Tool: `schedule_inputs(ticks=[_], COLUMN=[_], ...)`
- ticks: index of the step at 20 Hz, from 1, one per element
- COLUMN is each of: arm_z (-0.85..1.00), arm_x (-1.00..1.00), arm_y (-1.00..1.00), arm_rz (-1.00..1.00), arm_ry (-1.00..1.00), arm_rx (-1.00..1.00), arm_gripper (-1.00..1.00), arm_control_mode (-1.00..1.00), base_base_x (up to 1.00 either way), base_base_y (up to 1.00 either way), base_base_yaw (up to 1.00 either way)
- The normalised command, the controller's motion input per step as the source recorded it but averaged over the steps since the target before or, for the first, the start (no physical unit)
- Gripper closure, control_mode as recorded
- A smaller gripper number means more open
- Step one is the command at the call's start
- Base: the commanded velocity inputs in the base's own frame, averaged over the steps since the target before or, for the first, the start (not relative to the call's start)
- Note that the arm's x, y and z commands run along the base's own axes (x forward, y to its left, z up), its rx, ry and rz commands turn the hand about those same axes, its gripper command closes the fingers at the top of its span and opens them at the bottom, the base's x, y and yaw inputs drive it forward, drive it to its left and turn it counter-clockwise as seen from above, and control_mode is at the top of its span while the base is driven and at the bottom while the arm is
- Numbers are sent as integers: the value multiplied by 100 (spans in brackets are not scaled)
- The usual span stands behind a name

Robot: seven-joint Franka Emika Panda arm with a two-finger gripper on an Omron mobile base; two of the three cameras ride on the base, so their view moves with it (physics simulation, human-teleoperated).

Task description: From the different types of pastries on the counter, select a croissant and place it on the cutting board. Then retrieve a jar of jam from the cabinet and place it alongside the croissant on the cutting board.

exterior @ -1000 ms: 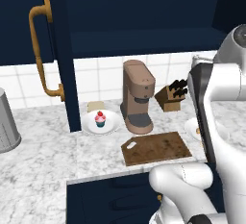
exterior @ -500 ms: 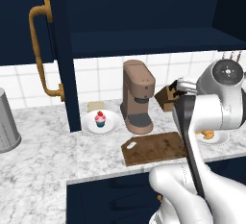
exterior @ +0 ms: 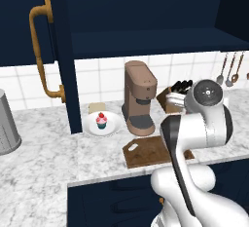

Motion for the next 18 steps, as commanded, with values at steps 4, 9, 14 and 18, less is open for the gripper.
schedule_inputs(ticks=[4,9,14,18], arm_z=[-38,-36,-43,-48], arm_x=[0,0,0,0], arm_y=[17,11,6,3], arm_rz=[-14,-16,-14,-9], arm_ry=[0,-1,-1,-5], arm_rx=[0,0,3,3], arm_gripper=[100,100,100,100], arm_control_mode=[-100,-100,-100,-100], base_base_x=[0,0,0,0], base_base_y=[0,0,0,0], base_base_yaw=[0,0,0,0])
